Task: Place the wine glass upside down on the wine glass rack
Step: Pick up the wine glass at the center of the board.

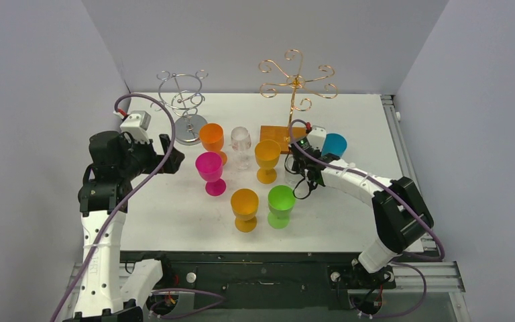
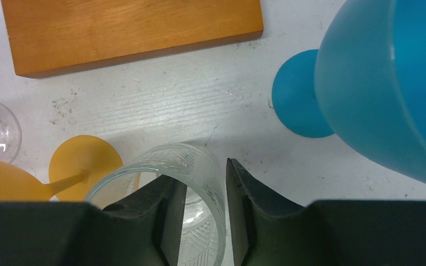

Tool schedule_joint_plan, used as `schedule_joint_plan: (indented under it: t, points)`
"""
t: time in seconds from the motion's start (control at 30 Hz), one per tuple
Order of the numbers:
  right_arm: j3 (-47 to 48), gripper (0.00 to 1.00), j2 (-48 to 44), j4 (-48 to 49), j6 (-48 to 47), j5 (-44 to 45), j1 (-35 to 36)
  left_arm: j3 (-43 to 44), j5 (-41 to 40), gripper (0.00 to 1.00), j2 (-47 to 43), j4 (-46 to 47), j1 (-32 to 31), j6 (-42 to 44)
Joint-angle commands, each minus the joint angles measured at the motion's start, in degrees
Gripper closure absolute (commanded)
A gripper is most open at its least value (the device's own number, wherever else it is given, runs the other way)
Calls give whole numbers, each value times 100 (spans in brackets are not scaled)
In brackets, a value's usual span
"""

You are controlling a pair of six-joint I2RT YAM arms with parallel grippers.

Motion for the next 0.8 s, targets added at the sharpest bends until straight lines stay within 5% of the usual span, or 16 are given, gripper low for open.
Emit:
schedule_joint_plan:
  t: [0.0, 0.23, 0.77]
  points:
    - [-220, 76, -161, 270, 71, 29, 64, 316, 311, 4, 21, -34, 32, 60]
    - [-375, 100, -891, 145, -40, 28, 67, 625, 817, 4, 298, -223, -136, 180]
    - [604, 100, -3333, -1010, -769, -99, 530, 1813, 1012, 4, 1309, -689, -1701, 512]
